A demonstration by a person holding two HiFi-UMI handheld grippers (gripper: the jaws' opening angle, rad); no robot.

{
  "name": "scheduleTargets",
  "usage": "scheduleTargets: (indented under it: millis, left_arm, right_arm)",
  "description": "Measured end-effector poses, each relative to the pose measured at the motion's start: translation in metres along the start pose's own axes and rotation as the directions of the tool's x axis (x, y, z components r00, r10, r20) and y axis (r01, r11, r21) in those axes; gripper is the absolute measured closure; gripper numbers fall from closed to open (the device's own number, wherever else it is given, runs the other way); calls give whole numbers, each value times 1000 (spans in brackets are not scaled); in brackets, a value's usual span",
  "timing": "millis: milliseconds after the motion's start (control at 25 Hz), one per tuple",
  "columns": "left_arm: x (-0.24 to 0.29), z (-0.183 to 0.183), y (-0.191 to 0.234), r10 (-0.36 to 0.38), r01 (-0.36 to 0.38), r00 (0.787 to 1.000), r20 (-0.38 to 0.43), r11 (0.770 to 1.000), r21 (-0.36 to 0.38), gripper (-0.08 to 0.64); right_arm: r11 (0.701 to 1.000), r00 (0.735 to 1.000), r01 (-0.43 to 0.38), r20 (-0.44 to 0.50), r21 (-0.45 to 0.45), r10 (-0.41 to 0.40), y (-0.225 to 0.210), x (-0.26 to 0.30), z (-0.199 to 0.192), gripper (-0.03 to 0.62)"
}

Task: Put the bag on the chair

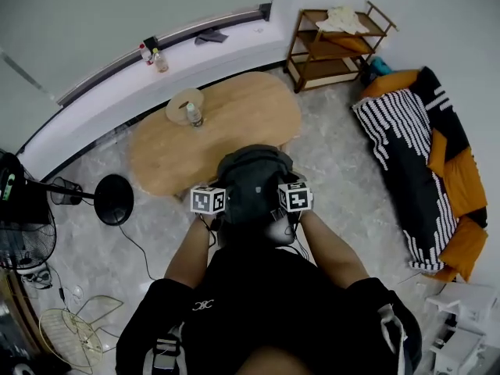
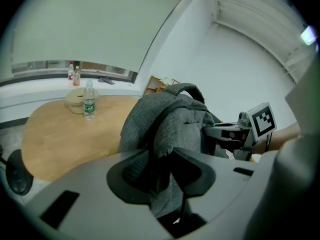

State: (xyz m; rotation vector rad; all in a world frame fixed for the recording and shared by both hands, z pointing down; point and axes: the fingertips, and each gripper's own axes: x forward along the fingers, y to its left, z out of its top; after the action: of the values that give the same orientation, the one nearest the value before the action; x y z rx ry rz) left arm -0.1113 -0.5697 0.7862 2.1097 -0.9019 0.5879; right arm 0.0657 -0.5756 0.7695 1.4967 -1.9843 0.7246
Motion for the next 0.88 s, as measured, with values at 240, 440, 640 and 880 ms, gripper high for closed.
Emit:
scheduleTargets:
  millis: [240,440,640,880]
  left_arm:
    - [-5,-3,-12,28,-28,1000,0,999,23,425]
    - [-21,-6,-28,110,-99,993,-45,974,205,405]
    - [-60,36,-50,136,-164,984,118,946,280,403]
    - [-123,121,-89,91,-222,924,370,918,329,426]
  right_arm:
    - [999,999,38,18,-11,-38,-5,-12,-4,476]
    - [999,999,30,-25,-41,-31,-1,-27,-8,454]
    - [996,993,45,111,-73,-36,6,-77,41,459]
    - [996,858,54,513,-64,-13,21,-168,166,477]
